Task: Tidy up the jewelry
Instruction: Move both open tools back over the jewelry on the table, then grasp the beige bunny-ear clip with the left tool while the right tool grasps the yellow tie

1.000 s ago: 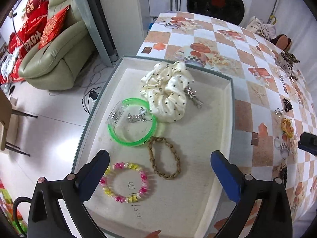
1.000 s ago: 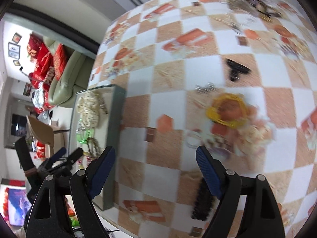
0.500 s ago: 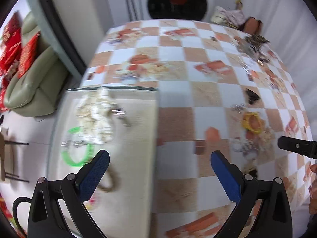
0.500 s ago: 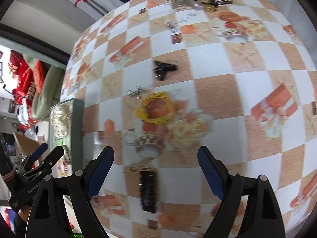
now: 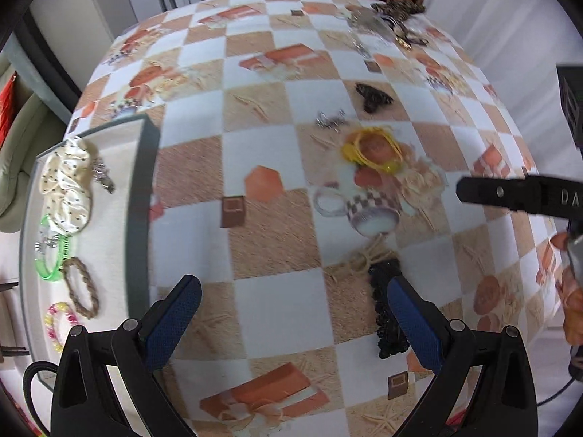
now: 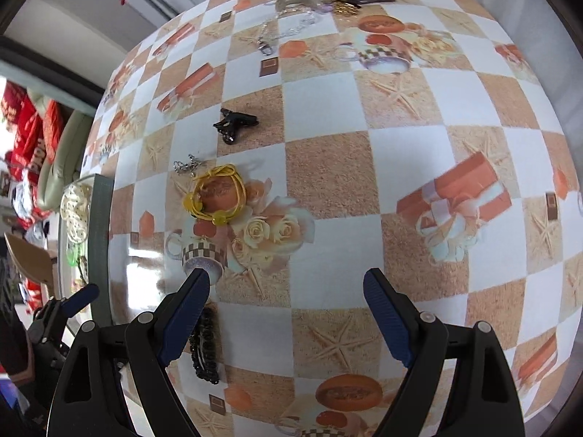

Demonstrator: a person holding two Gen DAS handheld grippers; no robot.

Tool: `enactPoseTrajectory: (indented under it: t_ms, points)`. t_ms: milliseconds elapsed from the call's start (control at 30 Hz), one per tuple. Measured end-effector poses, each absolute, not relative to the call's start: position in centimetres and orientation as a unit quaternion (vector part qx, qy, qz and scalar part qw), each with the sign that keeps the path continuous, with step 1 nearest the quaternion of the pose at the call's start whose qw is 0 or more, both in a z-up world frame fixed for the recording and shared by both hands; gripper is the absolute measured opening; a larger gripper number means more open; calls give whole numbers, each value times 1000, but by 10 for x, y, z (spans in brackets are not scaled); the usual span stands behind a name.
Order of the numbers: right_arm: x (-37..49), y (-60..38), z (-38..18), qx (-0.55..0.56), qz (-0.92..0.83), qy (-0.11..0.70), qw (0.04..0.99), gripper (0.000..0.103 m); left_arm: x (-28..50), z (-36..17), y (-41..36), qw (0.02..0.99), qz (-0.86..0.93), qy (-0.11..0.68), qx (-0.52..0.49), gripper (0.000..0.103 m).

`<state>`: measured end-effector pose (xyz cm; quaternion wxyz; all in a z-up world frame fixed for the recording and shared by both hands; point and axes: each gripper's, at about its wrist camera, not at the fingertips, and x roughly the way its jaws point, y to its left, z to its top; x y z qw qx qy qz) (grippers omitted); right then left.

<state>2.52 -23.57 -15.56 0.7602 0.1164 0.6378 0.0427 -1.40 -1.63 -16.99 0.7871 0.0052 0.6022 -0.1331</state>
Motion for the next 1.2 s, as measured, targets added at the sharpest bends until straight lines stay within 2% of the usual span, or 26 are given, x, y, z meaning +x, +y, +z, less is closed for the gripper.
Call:
enactPoseTrajectory:
  t_ms: [167, 233, 400, 533, 667, 933, 1033, 1100, 1167, 1200]
  points:
    - [40, -229, -159, 101, 62, 636, 762, 88, -8, -181, -21, 792, -138, 594, 30, 102]
    - [47, -226, -162, 92, 69, 636, 763, 88, -5, -186, -17, 792, -140, 592, 41, 93]
    - [63, -216, -170, 64, 85, 639, 762, 87, 2, -203, -20, 790, -160, 590, 58, 93]
    - [70, -210, -175, 46, 92, 641, 761, 86, 1, -187, -25, 788, -185, 583, 72, 93]
    - [74, -206, -179, 35, 95, 642, 760, 81, -22, -179, -32, 780, -206, 583, 98, 79]
    - [88, -181, -183, -24, 109, 627, 771, 75, -16, -182, -45, 784, -214, 573, 106, 79]
    - [92, -171, -184, -47, 112, 618, 777, 68, -11, -182, -50, 788, -210, 569, 101, 79]
    - [94, -163, -184, -72, 111, 610, 781, 58, -9, -183, -52, 790, -208, 568, 97, 77]
    - [95, -156, -185, -108, 106, 601, 785, 43, -8, -182, -55, 793, -207, 566, 95, 72]
    - [95, -154, -185, -121, 108, 597, 786, 40, -8, -182, -57, 793, -207, 565, 95, 69]
